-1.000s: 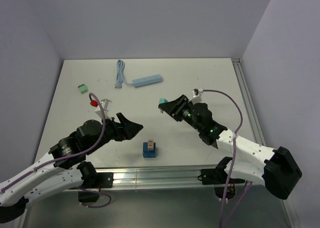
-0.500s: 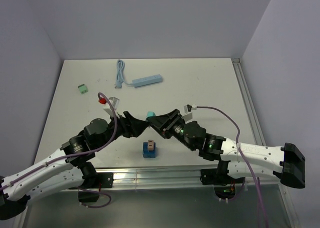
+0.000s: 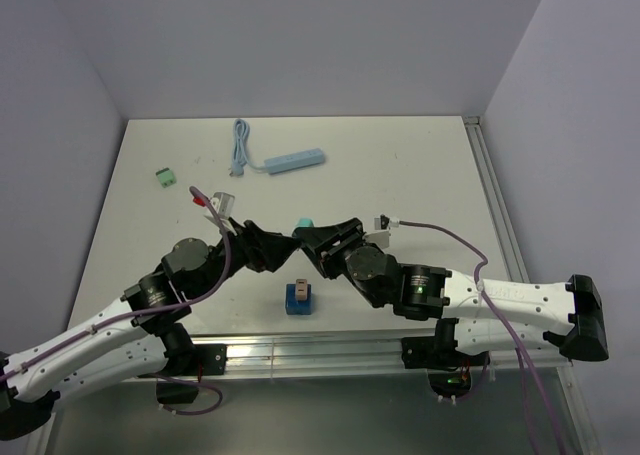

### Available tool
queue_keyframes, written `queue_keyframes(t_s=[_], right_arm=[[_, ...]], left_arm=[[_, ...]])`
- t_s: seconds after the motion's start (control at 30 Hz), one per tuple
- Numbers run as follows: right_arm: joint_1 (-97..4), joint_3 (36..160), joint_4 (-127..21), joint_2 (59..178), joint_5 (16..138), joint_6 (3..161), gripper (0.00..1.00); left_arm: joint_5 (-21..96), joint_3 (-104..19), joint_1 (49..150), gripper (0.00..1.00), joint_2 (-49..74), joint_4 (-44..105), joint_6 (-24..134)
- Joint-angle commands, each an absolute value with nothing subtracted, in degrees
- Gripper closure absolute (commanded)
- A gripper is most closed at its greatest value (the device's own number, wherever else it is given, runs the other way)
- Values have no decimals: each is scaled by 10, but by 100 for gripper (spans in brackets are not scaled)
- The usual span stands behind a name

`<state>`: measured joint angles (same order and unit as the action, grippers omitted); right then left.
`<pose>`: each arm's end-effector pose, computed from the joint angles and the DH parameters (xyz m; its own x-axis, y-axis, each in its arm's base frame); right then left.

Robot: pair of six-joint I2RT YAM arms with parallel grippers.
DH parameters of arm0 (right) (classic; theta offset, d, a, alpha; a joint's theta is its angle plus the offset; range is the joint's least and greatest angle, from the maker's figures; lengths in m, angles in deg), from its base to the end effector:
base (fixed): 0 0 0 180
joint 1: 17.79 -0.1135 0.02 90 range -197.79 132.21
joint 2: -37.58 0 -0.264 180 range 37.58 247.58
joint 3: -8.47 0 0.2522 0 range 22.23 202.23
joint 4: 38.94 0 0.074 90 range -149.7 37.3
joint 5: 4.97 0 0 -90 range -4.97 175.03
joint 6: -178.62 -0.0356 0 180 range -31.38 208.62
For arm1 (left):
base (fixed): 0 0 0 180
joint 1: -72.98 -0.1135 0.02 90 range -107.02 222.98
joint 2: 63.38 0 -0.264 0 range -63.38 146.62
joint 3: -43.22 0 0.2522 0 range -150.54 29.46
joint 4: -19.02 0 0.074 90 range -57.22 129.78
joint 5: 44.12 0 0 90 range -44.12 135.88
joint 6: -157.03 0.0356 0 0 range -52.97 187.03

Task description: Insert the plug

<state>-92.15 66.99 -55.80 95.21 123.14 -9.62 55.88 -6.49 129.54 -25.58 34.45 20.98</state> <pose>0.0829 0.2145 0.3123 -0.5809 0.8134 -0.0303 0.1591 0.1499 0.9758 0.0972 -0.1360 0.3207 -0.5464 -0.4593 -0.7004 0.4797 0.5139 -0.7112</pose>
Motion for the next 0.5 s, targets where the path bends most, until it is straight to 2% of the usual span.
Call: queue_keyframes(t_s=[0.0, 0.47], right_arm=[[-932, 703, -602, 956, 1291, -114, 100], [-941, 703, -630, 937, 1326, -125, 100]], left_arm=[[530, -64, 1297, 24, -250, 293, 217], [502, -71, 1304, 32, -222, 274, 223]])
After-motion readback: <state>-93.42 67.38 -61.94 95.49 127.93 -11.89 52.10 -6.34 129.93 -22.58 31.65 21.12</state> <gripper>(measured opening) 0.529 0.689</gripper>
